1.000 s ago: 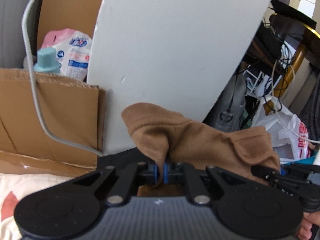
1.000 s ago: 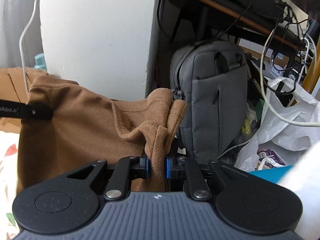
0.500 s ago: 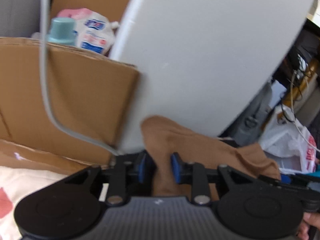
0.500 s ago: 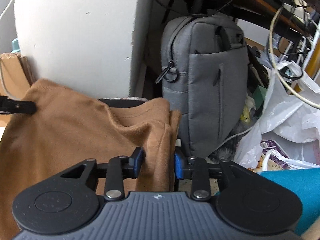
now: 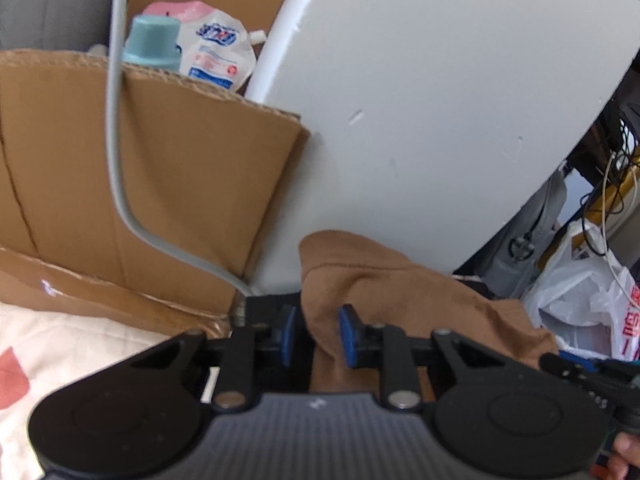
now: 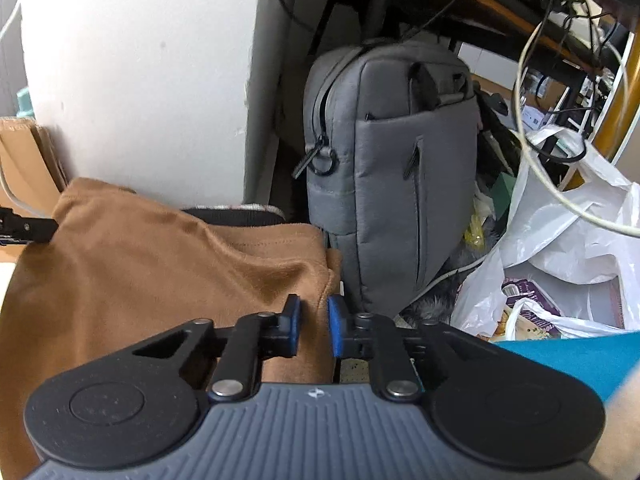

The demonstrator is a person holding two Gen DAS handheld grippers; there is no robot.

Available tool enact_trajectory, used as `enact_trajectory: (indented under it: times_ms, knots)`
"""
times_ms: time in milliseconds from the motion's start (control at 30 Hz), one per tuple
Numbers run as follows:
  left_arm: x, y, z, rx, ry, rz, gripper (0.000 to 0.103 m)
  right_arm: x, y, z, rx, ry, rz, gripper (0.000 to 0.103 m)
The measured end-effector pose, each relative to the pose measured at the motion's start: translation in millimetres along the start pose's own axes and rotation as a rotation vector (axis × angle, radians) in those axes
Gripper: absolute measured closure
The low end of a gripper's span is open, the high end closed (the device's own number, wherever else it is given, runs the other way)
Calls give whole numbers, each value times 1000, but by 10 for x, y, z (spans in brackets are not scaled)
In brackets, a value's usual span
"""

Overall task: Fold clothes
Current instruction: 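Lower the shirt beside the white pillar and open both tools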

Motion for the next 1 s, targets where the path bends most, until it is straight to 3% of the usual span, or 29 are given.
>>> enact_trajectory:
  times_ms: [133, 200, 300, 433, 633, 733, 867, 1000]
  knots:
    - [14, 120, 23, -22, -28, 15, 88, 16, 177, 10, 5, 0, 21, 93]
    - [19, 138, 21, -25, -23, 12, 99, 8, 268, 23, -5, -12, 40, 93]
    - [51, 122, 35, 18, 0, -29, 102, -24, 407, -35, -27, -4, 68, 93]
    - [83, 52, 80, 21, -14, -48, 102, 16, 350, -88, -64, 50, 30, 88]
    - [87, -130, 138, 21, -82, -51, 92, 78, 33, -38, -35, 90, -61, 87]
    - [81, -189, 75, 14, -65, -55, 86, 85, -19, -31, -22, 81, -63, 87]
    - [88, -129, -41, 5, -33, -40, 68, 103, 41, -59, -11, 104, -51, 87]
    - [130, 74, -132, 5, -8, -20, 68, 100, 238, -52, -5, 104, -12, 87]
Point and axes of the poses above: each gripper's, at about its wrist camera, not at the fingertips, and y roughly the way its jaws point, z to its left, x to its top, the point moved 3 cm from there along y, roughly the way its jaws point, and after that the axes turned 14 degrees about x, right-handed, at the moved point
